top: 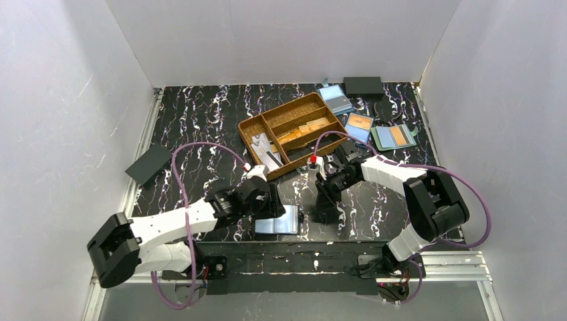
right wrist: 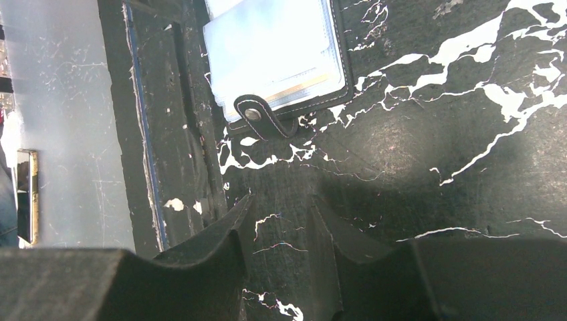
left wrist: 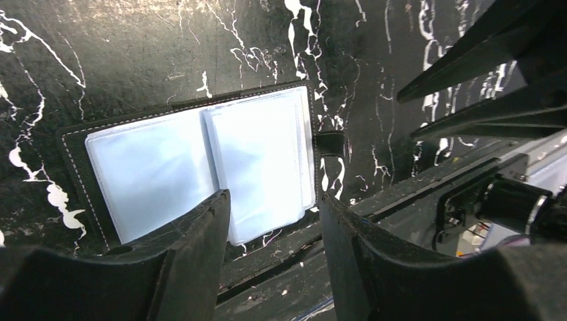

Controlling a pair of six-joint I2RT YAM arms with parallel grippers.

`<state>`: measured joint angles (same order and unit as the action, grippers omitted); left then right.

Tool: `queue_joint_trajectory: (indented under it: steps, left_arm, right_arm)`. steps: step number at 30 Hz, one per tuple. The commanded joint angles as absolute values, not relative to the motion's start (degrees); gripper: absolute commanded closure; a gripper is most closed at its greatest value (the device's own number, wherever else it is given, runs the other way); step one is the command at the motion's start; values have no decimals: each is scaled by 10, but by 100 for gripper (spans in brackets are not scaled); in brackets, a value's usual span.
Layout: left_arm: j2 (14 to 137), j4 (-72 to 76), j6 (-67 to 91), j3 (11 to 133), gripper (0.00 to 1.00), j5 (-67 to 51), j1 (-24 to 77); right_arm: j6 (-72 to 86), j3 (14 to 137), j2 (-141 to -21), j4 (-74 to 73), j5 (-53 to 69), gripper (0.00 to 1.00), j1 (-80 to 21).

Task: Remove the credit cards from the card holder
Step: Remove the credit card from the card holder.

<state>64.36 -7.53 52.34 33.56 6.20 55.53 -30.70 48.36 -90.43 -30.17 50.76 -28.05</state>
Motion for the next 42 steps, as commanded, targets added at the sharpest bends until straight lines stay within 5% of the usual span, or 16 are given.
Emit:
queue_joint_trajectory:
  steps: [1,21,26,42]
  left_arm:
    - [704,-155,520,400,49,98,574]
    - [955,-304,522,572,43,139,615]
    - [953,-315,539,567,51,149,618]
    - [871,-232,530,503,45,113,618]
  right_arm:
    - [-318,506,-908,-313,519,59,-283]
    - [-321,509,-907,-317,519,59,-283]
    - [-321,508,-907,-318,519,59,-283]
    - [-322,508,-907,-318,521,59,-283]
